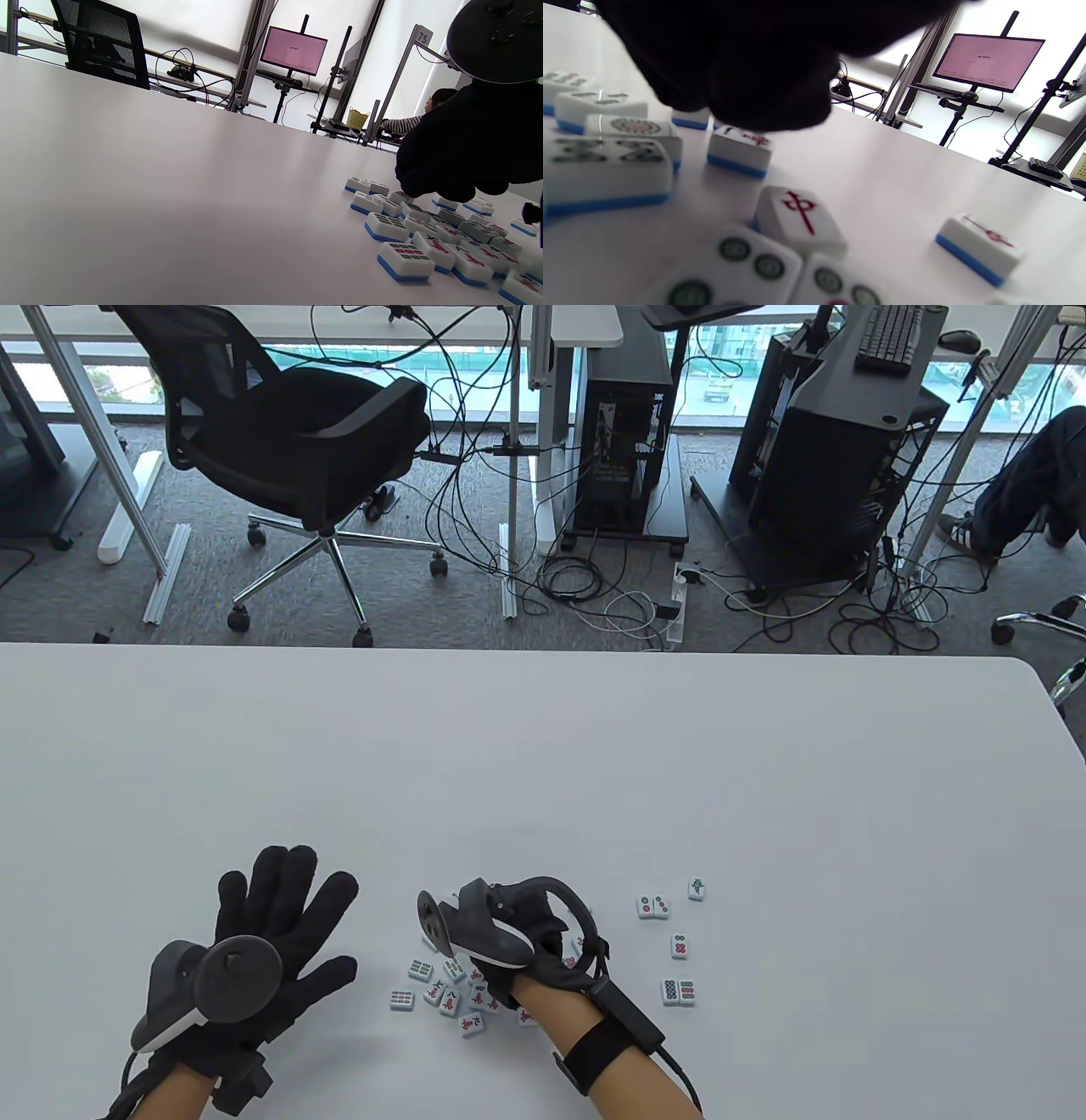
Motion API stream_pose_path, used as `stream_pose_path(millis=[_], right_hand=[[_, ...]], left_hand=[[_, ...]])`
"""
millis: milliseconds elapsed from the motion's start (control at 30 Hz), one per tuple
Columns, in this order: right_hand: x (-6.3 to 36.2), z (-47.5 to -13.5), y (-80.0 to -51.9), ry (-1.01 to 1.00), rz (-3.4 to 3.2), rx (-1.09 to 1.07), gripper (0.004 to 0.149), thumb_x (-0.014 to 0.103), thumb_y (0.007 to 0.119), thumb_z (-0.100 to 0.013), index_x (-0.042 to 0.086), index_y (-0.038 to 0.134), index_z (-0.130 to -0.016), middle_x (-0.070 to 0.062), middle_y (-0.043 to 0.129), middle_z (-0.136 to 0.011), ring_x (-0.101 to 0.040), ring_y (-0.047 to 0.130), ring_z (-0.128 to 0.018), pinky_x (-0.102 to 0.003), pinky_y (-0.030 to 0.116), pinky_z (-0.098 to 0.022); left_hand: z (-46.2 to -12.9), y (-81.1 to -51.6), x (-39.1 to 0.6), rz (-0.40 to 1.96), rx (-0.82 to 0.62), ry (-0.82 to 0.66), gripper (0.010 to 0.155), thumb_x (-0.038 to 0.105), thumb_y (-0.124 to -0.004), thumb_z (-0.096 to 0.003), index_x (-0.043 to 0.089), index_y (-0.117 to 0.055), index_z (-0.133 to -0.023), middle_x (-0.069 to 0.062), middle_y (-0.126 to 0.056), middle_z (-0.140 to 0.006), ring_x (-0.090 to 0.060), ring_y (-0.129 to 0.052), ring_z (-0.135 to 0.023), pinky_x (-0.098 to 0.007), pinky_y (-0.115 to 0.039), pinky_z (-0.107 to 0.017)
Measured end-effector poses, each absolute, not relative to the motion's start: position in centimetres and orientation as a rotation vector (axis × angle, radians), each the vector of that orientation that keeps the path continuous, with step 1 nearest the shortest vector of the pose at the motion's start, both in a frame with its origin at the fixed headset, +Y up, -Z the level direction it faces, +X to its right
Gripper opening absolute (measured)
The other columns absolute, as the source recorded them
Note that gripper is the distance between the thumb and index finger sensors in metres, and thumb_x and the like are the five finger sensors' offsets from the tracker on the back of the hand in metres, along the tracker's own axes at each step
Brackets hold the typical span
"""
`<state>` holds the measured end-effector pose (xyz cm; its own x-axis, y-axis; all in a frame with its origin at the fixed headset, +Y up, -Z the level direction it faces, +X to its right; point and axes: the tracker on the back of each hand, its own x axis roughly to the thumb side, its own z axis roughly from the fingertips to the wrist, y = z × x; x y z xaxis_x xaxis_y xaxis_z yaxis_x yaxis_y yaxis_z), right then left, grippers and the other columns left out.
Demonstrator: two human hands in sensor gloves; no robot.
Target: Mahjong suit sorting
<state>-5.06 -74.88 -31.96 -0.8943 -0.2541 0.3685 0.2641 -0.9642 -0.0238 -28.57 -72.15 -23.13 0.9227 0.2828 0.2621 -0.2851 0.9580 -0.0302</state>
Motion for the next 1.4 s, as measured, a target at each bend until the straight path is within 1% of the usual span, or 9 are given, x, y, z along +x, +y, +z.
stream_pose_path(millis=[100, 333, 500, 567, 633, 867, 1100, 1233, 1400], right_hand=[[-4.8, -32.2, -75.1, -0.076, -2.853, -0.552, 0.044, 0.043, 0.083, -0.041, 0.009, 0.091, -0.068, 0.000, 0.097, -0.031, -0.009, 0.086, -0.004, -0.026, 0.079, -0.004], [-5.1, -30.9, -74.8, -0.030, -2.825, -0.682, 0.043, 0.041, 0.084, -0.040, 0.010, 0.090, -0.068, 0.001, 0.097, -0.030, -0.008, 0.086, -0.004, -0.026, 0.079, -0.004], [-5.7, -30.2, -74.7, -0.145, -2.840, -0.753, 0.044, 0.039, 0.086, -0.040, 0.009, 0.089, -0.073, 0.001, 0.097, -0.031, -0.008, 0.086, -0.004, -0.026, 0.079, -0.004], [-6.0, -30.1, -74.8, -0.160, -2.839, -0.768, 0.044, 0.037, 0.086, -0.040, 0.008, 0.089, -0.074, 0.000, 0.097, -0.031, -0.009, 0.086, -0.004, -0.026, 0.079, -0.004], [-6.1, -30.1, -74.9, -0.157, -2.827, -0.757, 0.045, 0.037, 0.086, -0.040, 0.008, 0.089, -0.075, 0.000, 0.097, -0.031, -0.009, 0.086, -0.004, -0.026, 0.079, -0.004], [-6.1, -30.7, -75.3, -0.242, -2.826, -0.702, 0.052, 0.039, 0.086, -0.040, 0.004, 0.086, -0.078, -0.002, 0.097, -0.033, -0.010, 0.086, -0.005, -0.027, 0.079, -0.004], [-6.6, -31.3, -75.7, -0.392, -2.828, -0.622, 0.055, 0.039, 0.085, -0.041, 0.001, 0.084, -0.080, -0.003, 0.097, -0.032, -0.010, 0.086, -0.004, -0.027, 0.078, -0.003], [-6.4, -31.9, -75.8, -0.462, -2.877, -0.603, 0.056, 0.039, 0.086, -0.041, -0.001, 0.083, -0.079, -0.003, 0.097, -0.033, -0.010, 0.086, -0.005, -0.027, 0.078, -0.004], [-5.9, -32.4, -75.9, -0.458, -2.923, -0.668, 0.056, 0.040, 0.088, -0.039, -0.002, 0.084, -0.077, -0.002, 0.097, -0.030, -0.009, 0.085, -0.003, -0.026, 0.078, -0.003]], left_hand=[[-23.1, -72.1, -28.6, 0.292, 0.008, -0.267, 0.078, 0.080, -0.053, -0.0444, 0.056, -0.019, -0.111, 0.024, 0.012, -0.116, -0.009, 0.016, -0.113, -0.044, 0.008, -0.081], [-23.2, -72.1, -28.7, 0.300, 0.003, -0.264, 0.078, 0.080, -0.053, -0.0443, 0.056, -0.019, -0.111, 0.024, 0.012, -0.116, -0.009, 0.016, -0.113, -0.044, 0.008, -0.080], [-23.3, -72.3, -28.7, 0.291, -0.007, -0.262, 0.078, 0.080, -0.053, -0.0445, 0.056, -0.019, -0.111, 0.024, 0.012, -0.116, -0.009, 0.016, -0.113, -0.044, 0.008, -0.080], [-23.3, -72.3, -28.7, 0.289, -0.009, -0.259, 0.078, 0.080, -0.053, -0.0445, 0.056, -0.019, -0.111, 0.024, 0.012, -0.116, -0.009, 0.016, -0.113, -0.044, 0.008, -0.080], [-23.3, -72.3, -28.7, 0.292, -0.012, -0.258, 0.078, 0.080, -0.053, -0.0445, 0.056, -0.019, -0.111, 0.024, 0.012, -0.116, -0.009, 0.016, -0.113, -0.044, 0.008, -0.080], [-23.3, -72.2, -28.7, 0.291, -0.010, -0.258, 0.078, 0.080, -0.053, -0.0446, 0.056, -0.019, -0.111, 0.025, 0.012, -0.116, -0.009, 0.016, -0.113, -0.044, 0.008, -0.080], [-23.3, -72.2, -28.7, 0.289, -0.009, -0.260, 0.078, 0.080, -0.053, -0.0445, 0.056, -0.019, -0.111, 0.024, 0.012, -0.116, -0.009, 0.015, -0.113, -0.044, 0.008, -0.080], [-23.3, -72.2, -28.6, 0.287, -0.006, -0.267, 0.078, 0.080, -0.053, -0.0444, 0.056, -0.019, -0.111, 0.024, 0.012, -0.116, -0.009, 0.015, -0.113, -0.044, 0.008, -0.081], [-23.2, -72.2, -28.4, 0.278, -0.001, -0.277, 0.078, 0.080, -0.053, -0.0445, 0.056, -0.019, -0.111, 0.024, 0.012, -0.116, -0.009, 0.015, -0.113, -0.044, 0.007, -0.081]])
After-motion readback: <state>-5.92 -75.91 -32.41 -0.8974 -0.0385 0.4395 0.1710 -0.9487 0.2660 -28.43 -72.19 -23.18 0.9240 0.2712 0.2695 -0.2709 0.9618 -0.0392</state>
